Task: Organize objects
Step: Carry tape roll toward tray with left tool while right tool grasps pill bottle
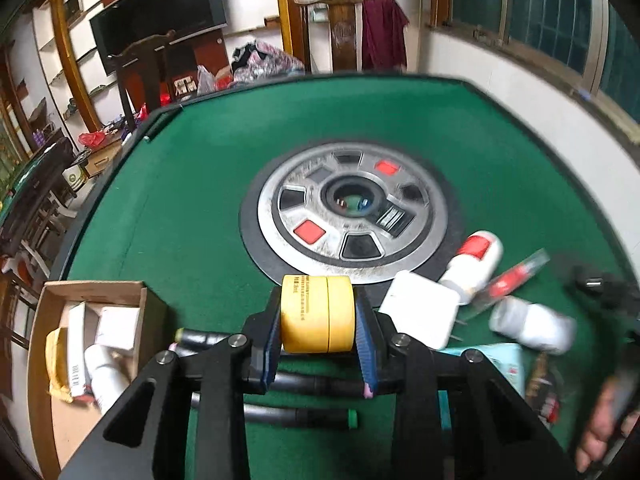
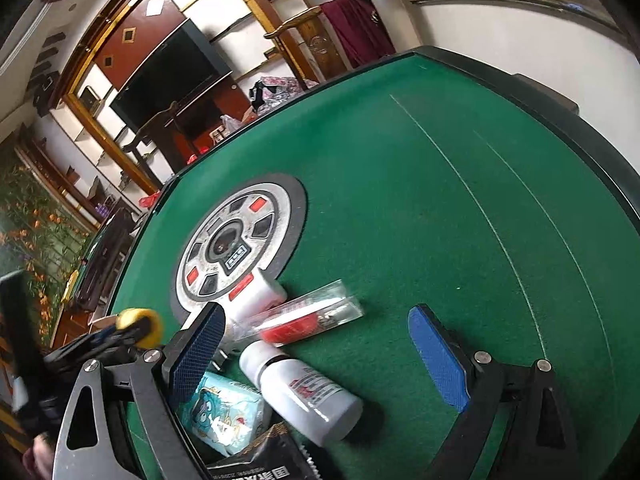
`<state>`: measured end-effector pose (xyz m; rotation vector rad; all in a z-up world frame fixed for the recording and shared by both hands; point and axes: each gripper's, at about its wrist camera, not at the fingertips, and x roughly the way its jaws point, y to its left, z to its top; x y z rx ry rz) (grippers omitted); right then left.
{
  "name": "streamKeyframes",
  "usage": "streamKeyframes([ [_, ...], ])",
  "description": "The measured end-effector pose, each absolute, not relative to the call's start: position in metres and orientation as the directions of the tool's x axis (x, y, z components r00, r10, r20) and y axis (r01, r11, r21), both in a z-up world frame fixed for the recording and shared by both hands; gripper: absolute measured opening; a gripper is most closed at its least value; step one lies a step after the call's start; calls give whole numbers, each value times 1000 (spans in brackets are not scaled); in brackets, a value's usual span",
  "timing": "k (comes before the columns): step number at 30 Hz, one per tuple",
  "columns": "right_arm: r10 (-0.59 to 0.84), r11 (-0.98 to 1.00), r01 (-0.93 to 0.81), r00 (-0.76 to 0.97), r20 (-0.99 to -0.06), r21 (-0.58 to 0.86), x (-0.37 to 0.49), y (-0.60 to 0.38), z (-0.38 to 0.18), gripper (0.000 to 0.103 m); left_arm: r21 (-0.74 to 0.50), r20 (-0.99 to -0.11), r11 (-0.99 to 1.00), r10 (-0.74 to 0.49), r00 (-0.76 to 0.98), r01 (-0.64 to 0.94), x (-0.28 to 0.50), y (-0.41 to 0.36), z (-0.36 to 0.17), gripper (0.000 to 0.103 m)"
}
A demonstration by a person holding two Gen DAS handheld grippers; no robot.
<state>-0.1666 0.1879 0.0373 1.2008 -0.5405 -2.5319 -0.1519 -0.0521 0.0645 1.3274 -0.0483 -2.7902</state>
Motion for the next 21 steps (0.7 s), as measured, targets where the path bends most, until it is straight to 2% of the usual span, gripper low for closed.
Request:
streamKeyframes([
  [7,-394,-894,73,-601,-695,443,-171,191,31,96,-37,-704,-998,-8,-710,48,-76,-59,106,31],
  [14,-409,-895,112,-590,-696,431,-165,200,35,96,-112,-665,-990,6,-747,91,-15,-84,115,31],
  [17,-407,-911,194,-571,-713,364,-156,200,47,96,-100,-657,-990,-13,-754,104,0,-96,114,31],
  [21,-361,-928,284,-521,-774,242,-153,190,52,96,-152,-658,-982,12,-753,116,8,-110,106,31],
])
